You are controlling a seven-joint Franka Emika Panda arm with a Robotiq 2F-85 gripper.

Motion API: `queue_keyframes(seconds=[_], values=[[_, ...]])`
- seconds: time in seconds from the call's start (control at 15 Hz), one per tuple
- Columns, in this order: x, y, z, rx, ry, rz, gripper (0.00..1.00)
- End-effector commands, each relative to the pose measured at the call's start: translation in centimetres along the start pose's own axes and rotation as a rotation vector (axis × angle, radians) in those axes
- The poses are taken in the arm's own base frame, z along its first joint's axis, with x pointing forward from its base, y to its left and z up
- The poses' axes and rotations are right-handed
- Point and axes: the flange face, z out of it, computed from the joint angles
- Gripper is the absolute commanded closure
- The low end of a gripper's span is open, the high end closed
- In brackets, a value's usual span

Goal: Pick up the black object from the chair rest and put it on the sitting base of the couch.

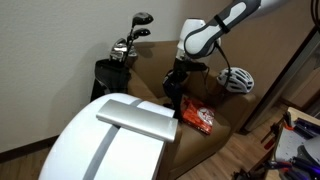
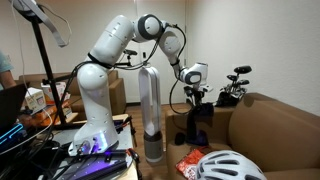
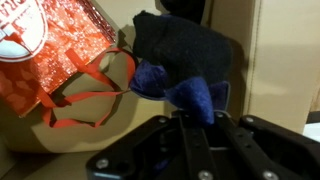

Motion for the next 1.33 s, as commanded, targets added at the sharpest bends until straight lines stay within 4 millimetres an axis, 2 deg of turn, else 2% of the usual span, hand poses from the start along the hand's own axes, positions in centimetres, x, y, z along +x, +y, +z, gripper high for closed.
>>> queue_keyframes(seconds=[0.0, 0.2, 0.4, 0.6, 0.87, 1.0, 1.27], values=[[-0.8, 0.1, 0.8, 0.064, -0.029, -0.031, 0.94], [-0.3, -3.0, 4.0, 0.147, -0.073, -0.129, 0.94], [-0.2, -5.0, 7.8, 0.198, -0.103, -0.202, 0.94], [-0.3, -4.9, 11.5, 0.174, -0.162, -0.218, 0.94], [-0.5, -3.9, 14.2, 0.151, -0.217, -0.212, 0.94], [-0.8, -4.3, 15.6, 0.141, -0.241, -0.231, 0.94], [-0.6, -4.5, 16.8, 0.118, -0.29, -0.247, 0.95]])
